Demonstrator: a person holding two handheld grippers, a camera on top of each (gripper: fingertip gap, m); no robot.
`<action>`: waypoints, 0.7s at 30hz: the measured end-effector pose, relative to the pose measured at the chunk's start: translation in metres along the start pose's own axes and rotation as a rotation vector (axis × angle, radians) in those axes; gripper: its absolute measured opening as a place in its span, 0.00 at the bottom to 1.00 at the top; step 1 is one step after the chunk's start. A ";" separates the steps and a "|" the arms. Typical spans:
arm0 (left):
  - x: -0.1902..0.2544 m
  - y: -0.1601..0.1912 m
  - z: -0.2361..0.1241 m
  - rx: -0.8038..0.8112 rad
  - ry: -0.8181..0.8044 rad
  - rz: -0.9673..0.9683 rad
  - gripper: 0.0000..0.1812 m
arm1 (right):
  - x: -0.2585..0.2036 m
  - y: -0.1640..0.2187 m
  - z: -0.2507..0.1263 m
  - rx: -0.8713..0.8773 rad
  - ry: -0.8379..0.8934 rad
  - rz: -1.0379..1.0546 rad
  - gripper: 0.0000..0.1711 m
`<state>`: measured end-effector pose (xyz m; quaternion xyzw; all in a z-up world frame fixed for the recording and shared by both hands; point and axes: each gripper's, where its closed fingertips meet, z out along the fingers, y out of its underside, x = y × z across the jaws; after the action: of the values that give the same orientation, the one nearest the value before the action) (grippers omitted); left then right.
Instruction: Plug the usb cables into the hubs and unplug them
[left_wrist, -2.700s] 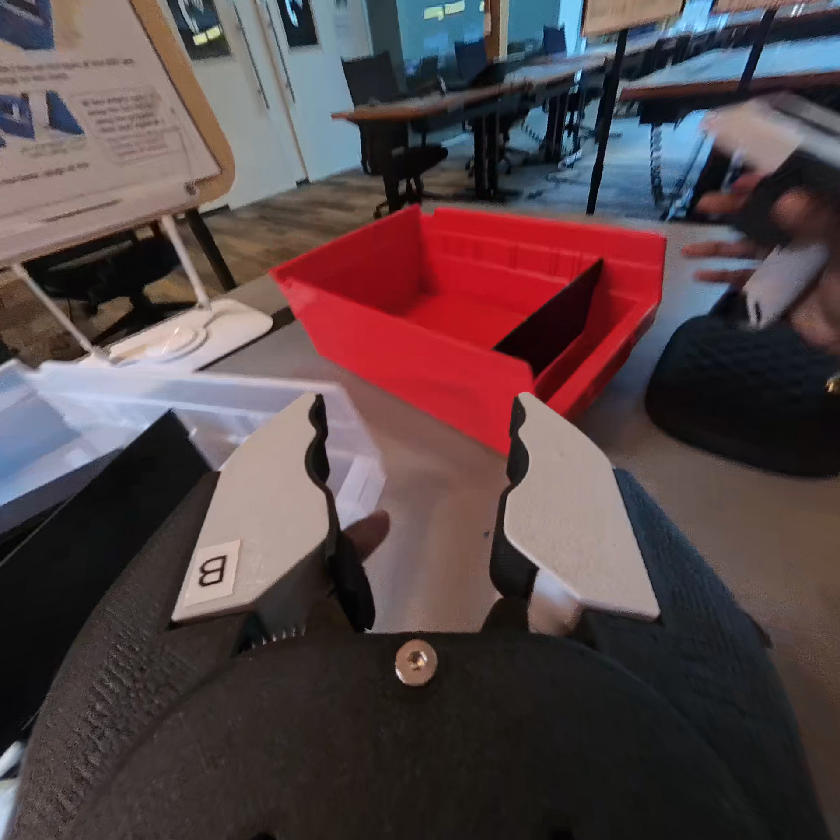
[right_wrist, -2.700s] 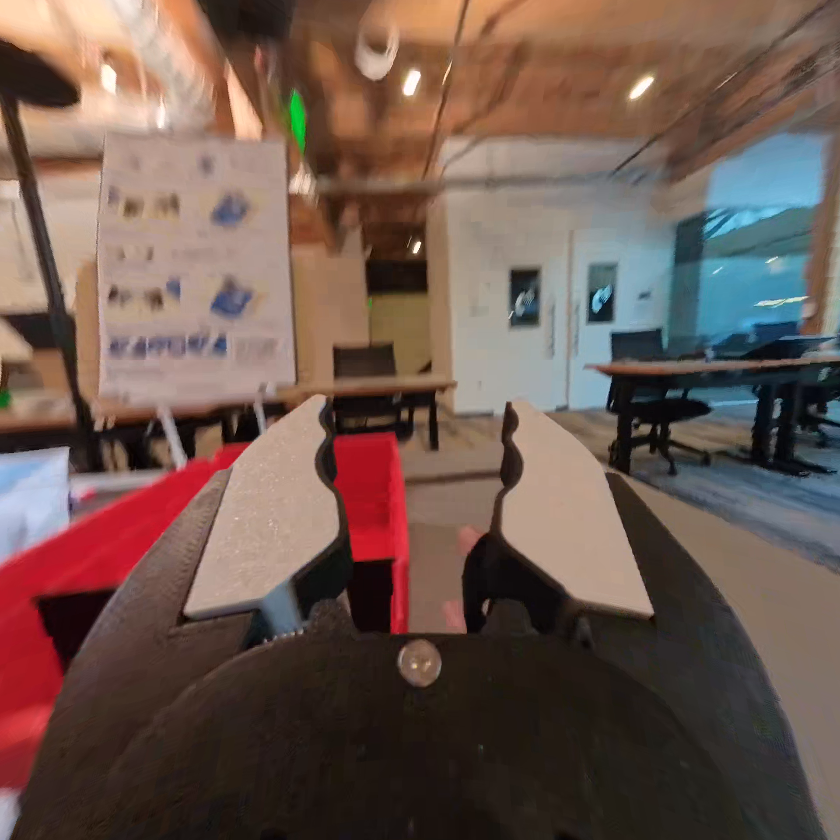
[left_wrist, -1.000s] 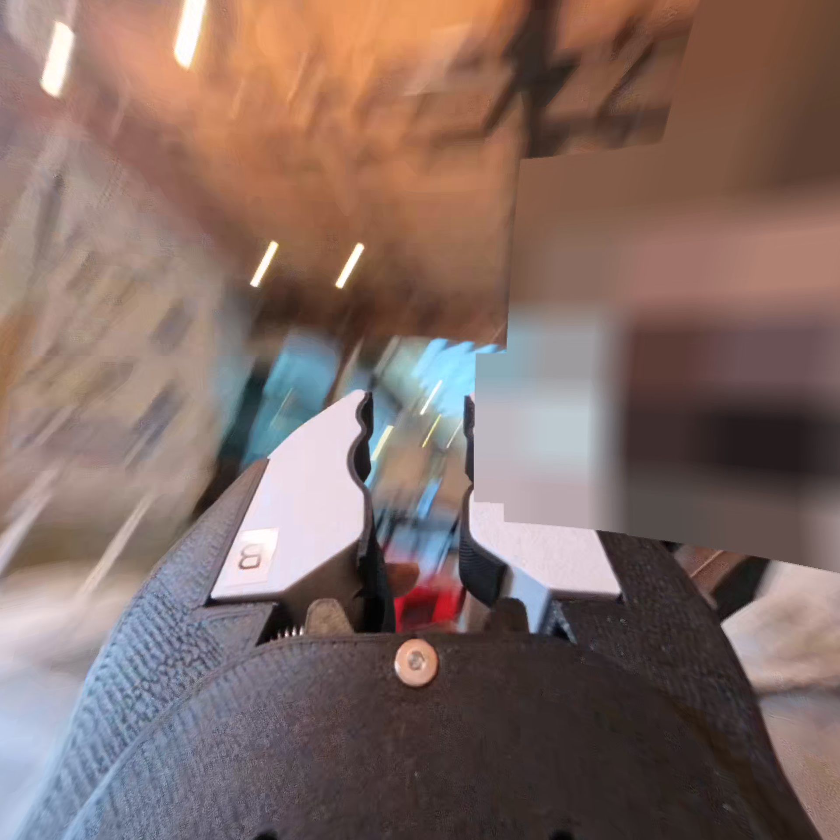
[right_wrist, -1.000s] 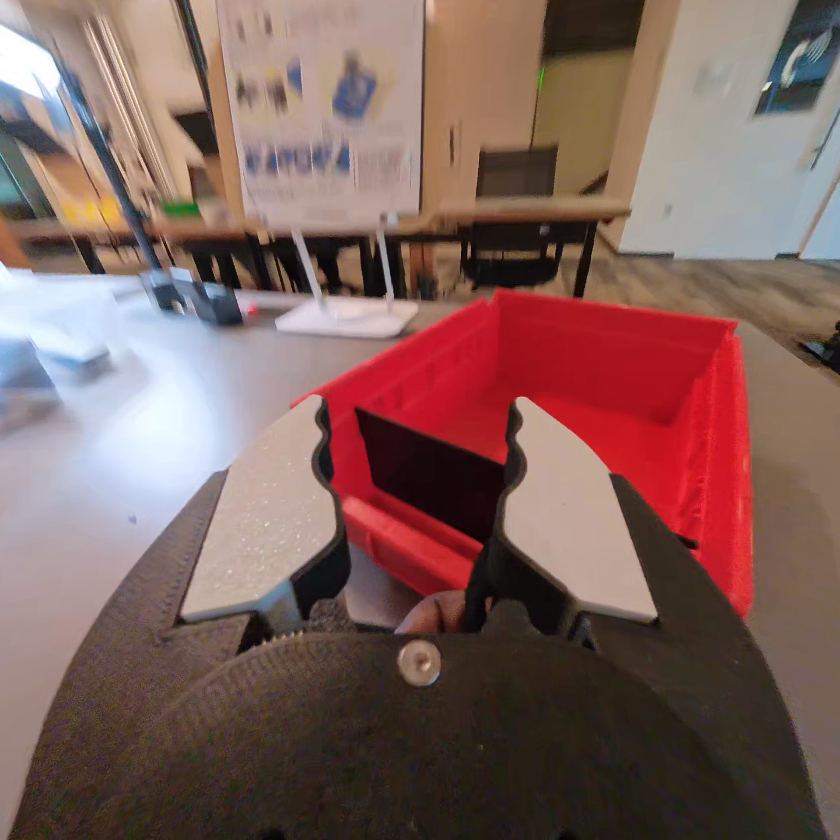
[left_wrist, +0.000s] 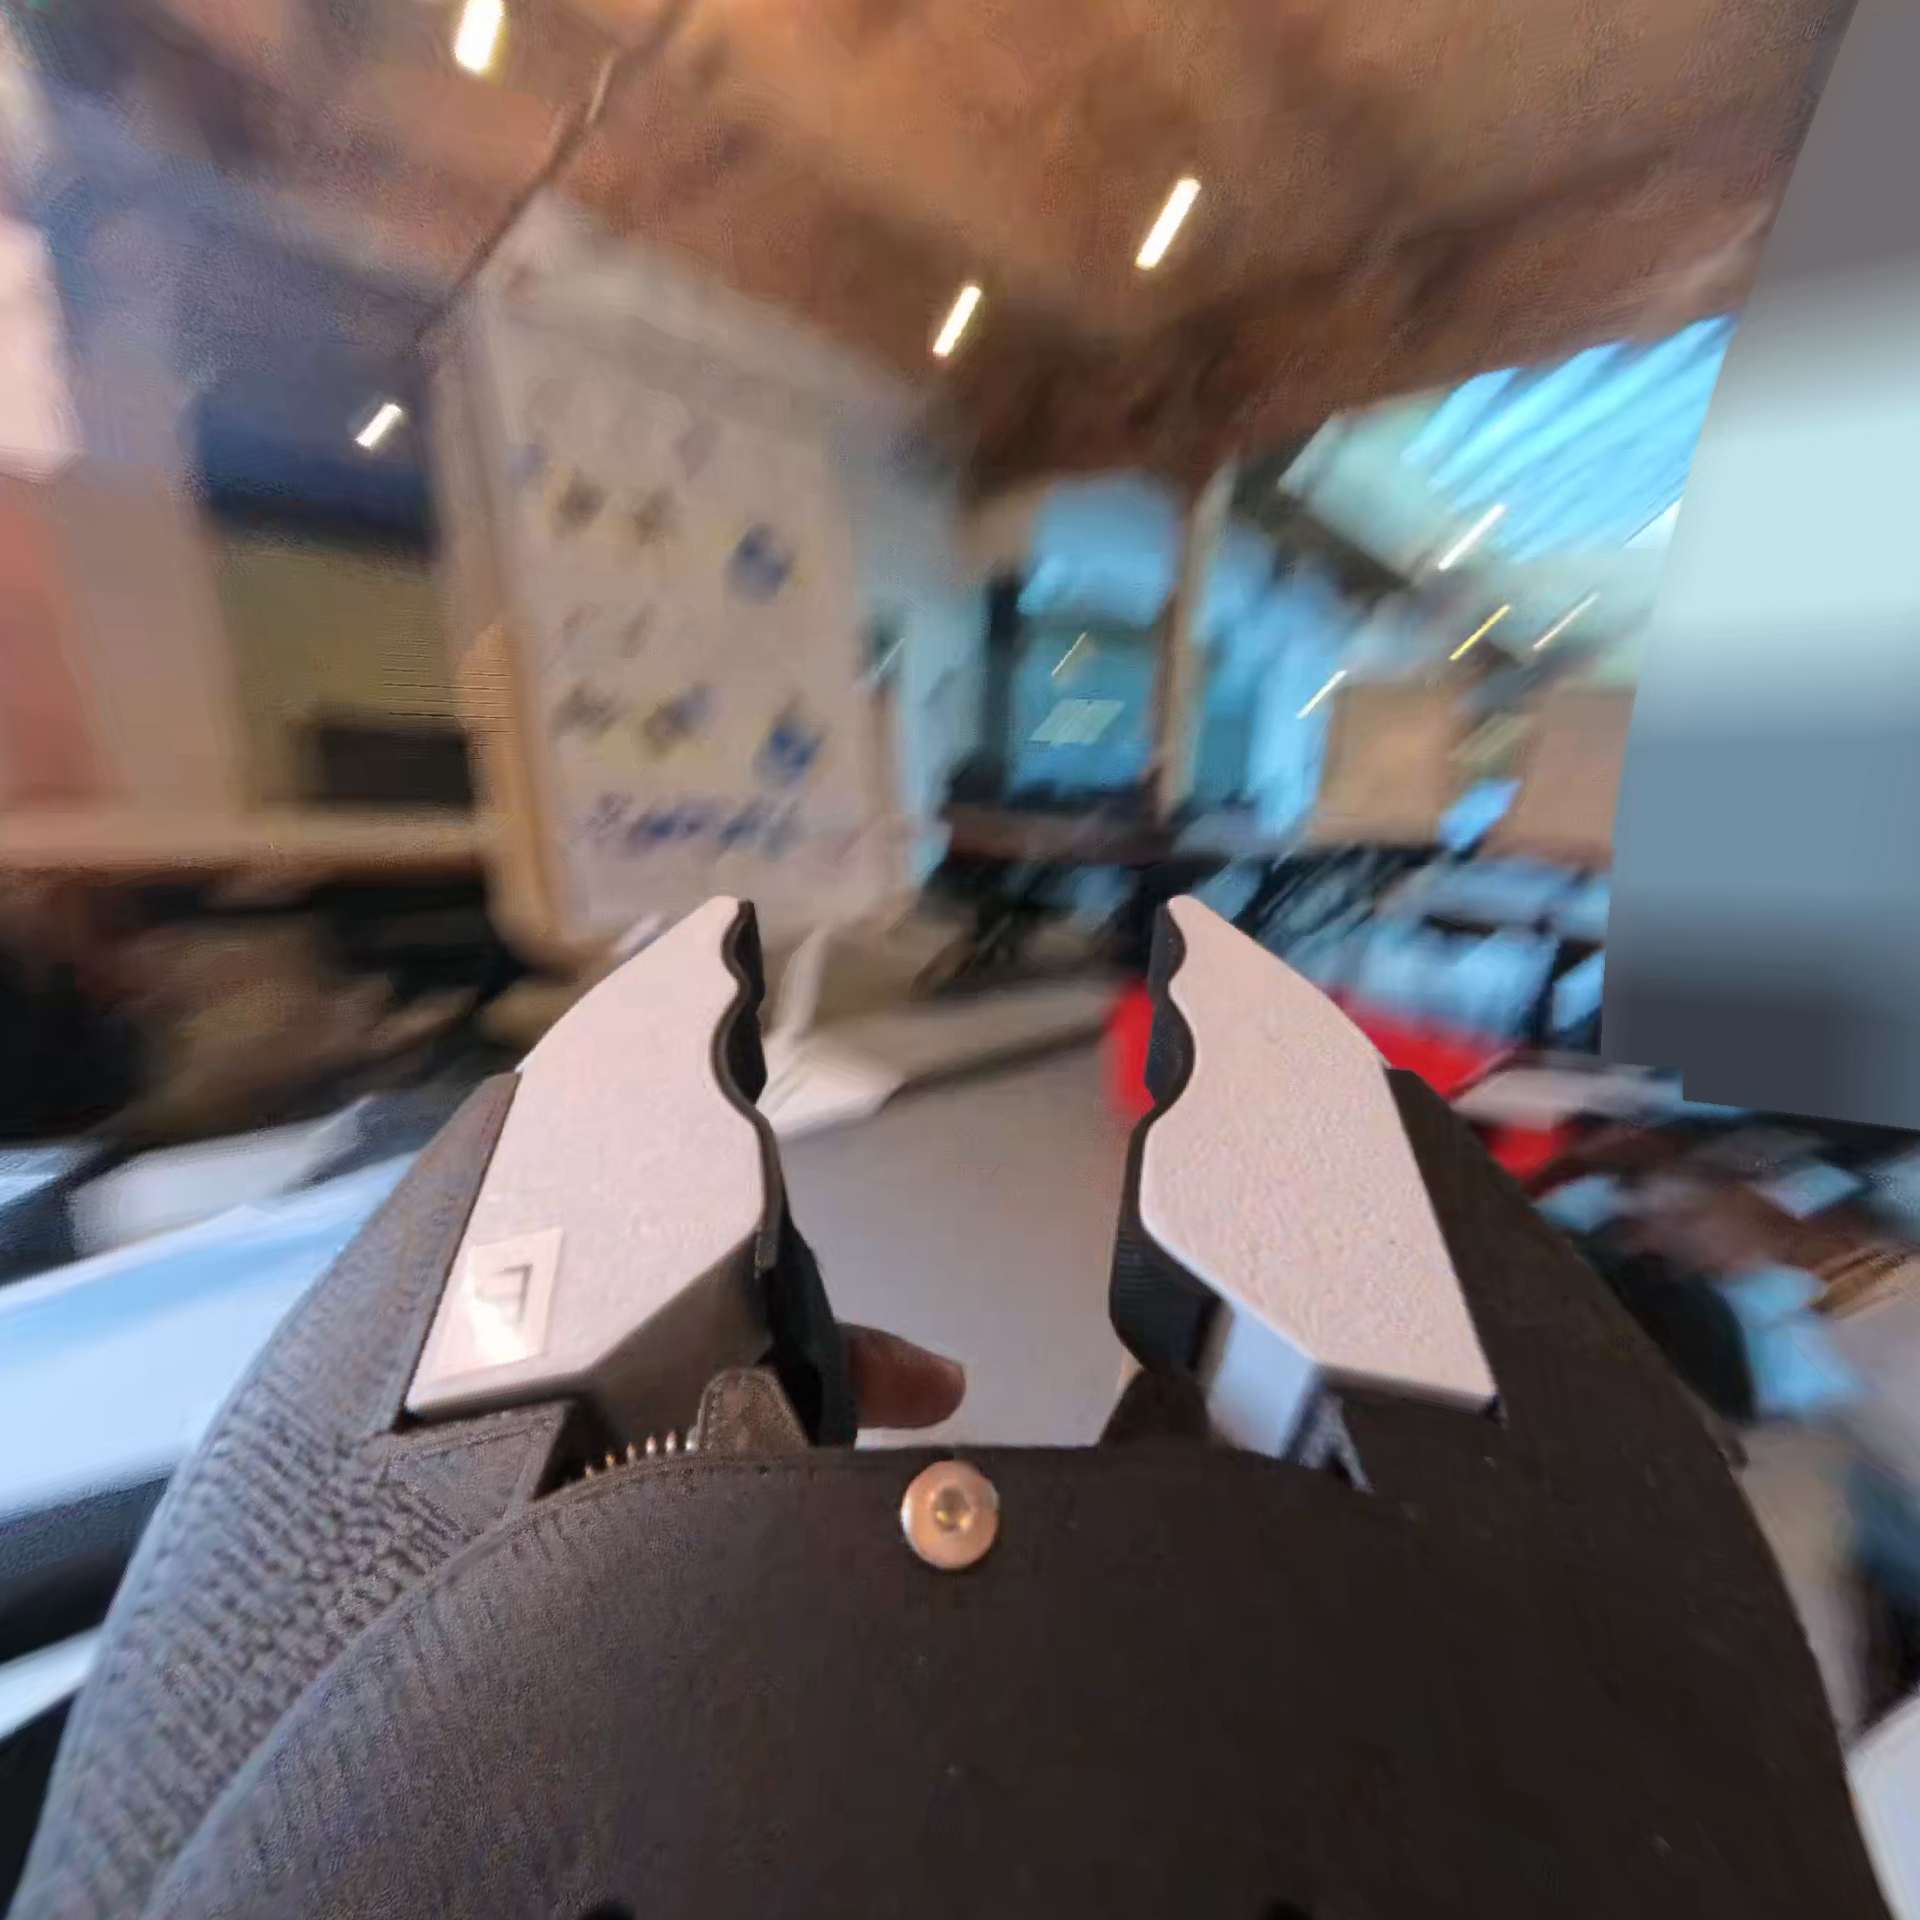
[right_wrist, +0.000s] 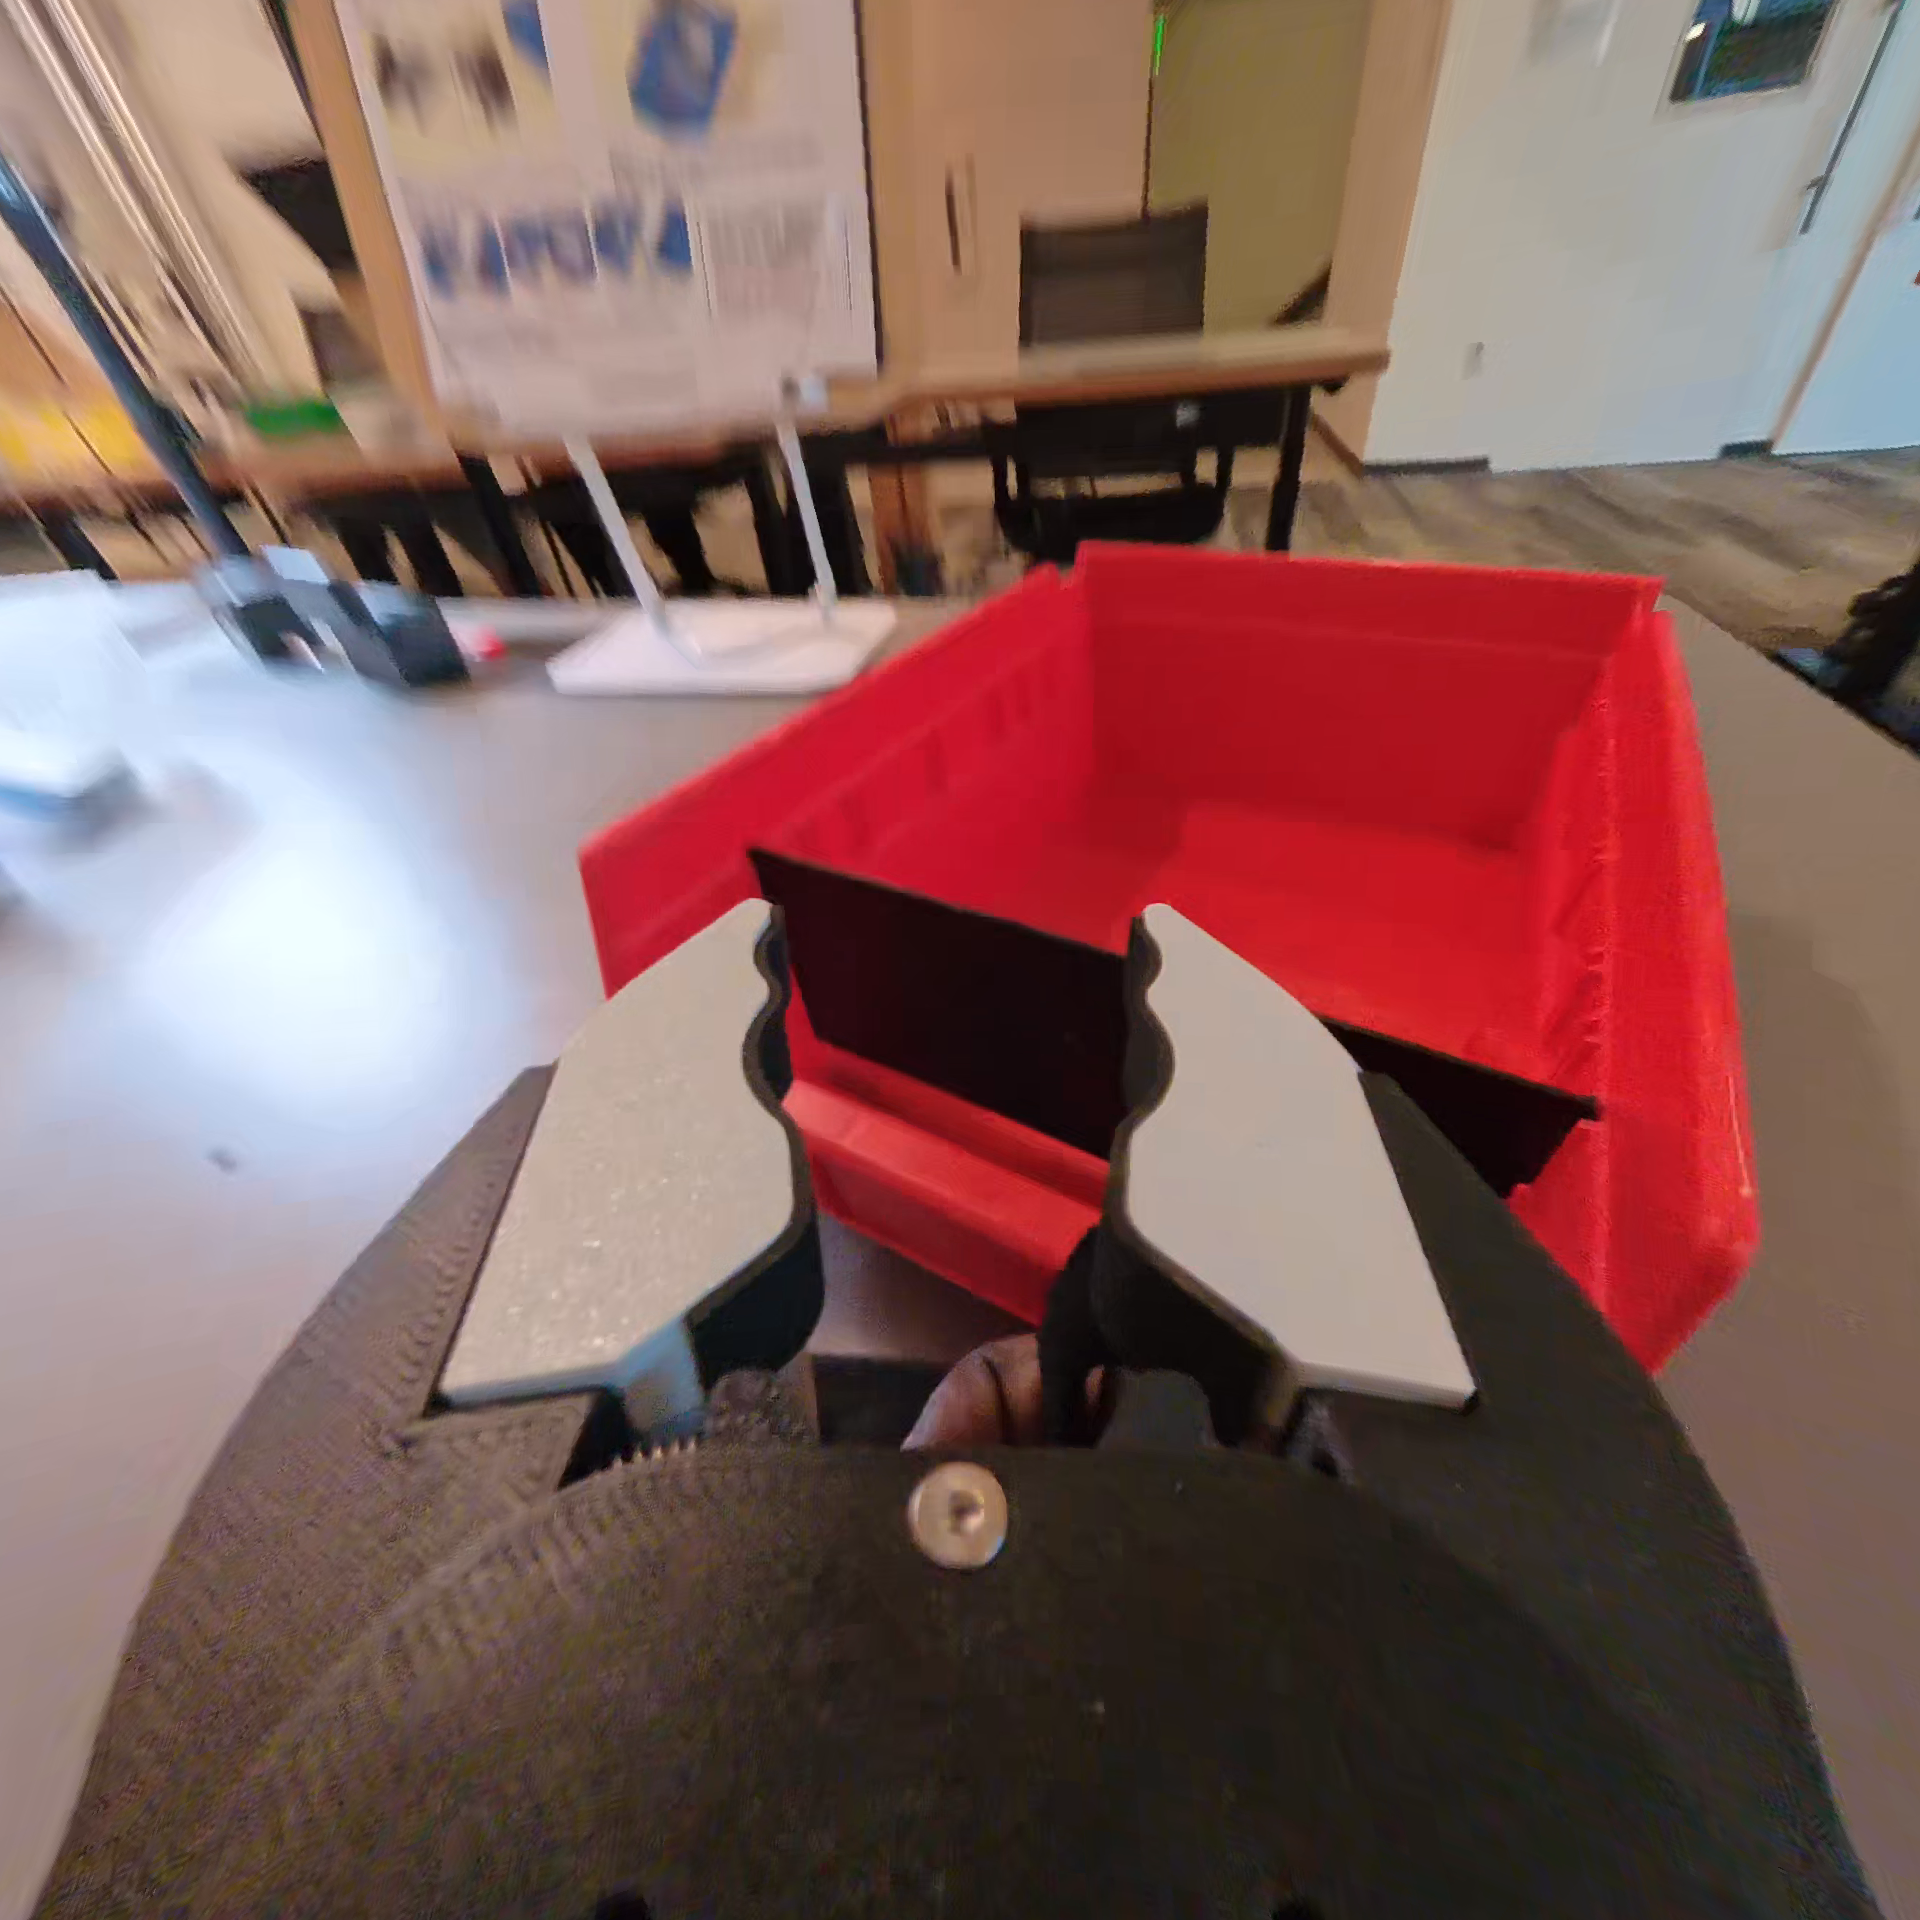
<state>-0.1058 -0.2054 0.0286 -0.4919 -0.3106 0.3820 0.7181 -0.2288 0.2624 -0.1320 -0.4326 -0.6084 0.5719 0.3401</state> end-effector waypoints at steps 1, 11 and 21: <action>-0.026 0.021 -0.005 -0.140 -0.098 0.092 0.40 | -0.002 0.009 0.005 -0.068 0.018 -0.078 0.36; -0.138 0.133 -0.084 -1.119 -0.308 0.508 0.40 | 0.022 0.047 0.023 -0.453 0.237 -0.567 0.20; -0.194 0.166 -0.086 -1.414 -0.084 0.692 0.23 | -0.002 0.019 0.004 -0.243 0.067 -0.411 0.31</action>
<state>-0.1752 -0.3740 -0.1693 -0.8858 -0.3359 0.3139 0.0628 -0.2292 0.2583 -0.1515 -0.3563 -0.7365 0.3986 0.4145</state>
